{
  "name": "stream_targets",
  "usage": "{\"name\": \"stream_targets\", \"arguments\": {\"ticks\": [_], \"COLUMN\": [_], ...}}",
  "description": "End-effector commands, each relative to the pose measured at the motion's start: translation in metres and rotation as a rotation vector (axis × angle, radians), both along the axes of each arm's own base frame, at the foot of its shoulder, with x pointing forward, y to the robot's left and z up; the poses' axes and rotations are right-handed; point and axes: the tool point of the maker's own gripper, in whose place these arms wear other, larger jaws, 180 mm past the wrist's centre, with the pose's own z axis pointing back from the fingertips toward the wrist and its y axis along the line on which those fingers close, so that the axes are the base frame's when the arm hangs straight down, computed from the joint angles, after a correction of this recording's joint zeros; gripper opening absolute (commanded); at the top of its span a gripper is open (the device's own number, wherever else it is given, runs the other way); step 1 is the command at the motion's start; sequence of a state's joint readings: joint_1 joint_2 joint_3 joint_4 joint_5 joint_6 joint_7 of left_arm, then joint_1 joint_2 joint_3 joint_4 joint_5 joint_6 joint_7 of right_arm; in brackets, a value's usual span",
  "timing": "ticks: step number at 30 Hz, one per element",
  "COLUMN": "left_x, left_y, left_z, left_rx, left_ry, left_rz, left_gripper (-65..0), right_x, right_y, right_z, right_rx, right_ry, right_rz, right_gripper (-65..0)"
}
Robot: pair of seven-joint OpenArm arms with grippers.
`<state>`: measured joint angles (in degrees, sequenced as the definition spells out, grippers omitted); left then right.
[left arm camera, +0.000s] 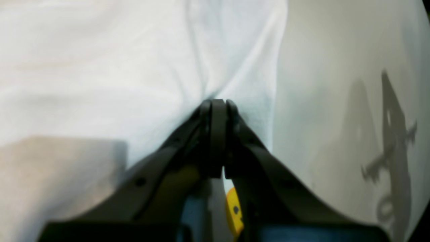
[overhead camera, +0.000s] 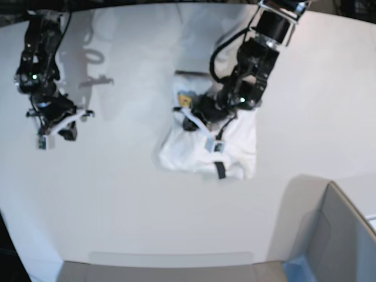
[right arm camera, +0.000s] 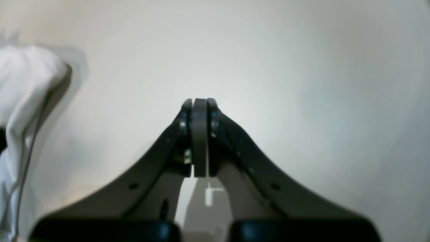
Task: Layout the t-shirt on the table in an organized manner, then fold the t-shirt properly
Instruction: 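Press and slide the folded shirt toward the bin with the left gripper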
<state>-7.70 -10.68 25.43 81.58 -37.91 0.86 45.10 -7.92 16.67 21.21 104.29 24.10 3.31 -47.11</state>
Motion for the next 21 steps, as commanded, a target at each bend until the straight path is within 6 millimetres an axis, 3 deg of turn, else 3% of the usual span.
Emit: {"name": "stream_targets", "arguments": {"ticks": [1,6,9,12,16,21], "left_x": [0.005,0.012,0.026,0.030,0.029,0.023], "left_y": [0.024,0.089,0.135,0.168,0.184,0.180], "left_z": [-0.008,-0.027,-0.018,-0.011,-0.009,-0.013], "left_rx": [0.074,0.170,0.200,0.220,0.249,0.245], "left_ry": [0.023,0.052,0.007,-0.004,-0.008,0.027], "left_rz": [0.043,0.132,0.233,0.302,0.310,0.293], "left_gripper": [-65.0,-65.0,-65.0,-65.0,-65.0,-65.0], "right_x": [0.005,0.004,0.004,0.004,0.004,0.003], "right_y": [-0.001,-0.002,-0.001,-0.001,-0.001,0.002], "right_z": [0.015,0.013,0.013,0.013,0.013,0.021], "right_rx": [-0.009,-0.011,-0.010,-0.010,-0.010,-0.017], "right_ry": [-0.052,-0.046,-0.045,-0.045,-0.045,-0.067], "right_rz": [0.008,0.007,0.008,0.008,0.008,0.019], "right_gripper": [-65.0,-65.0,-65.0,-65.0,-65.0,-65.0]}}
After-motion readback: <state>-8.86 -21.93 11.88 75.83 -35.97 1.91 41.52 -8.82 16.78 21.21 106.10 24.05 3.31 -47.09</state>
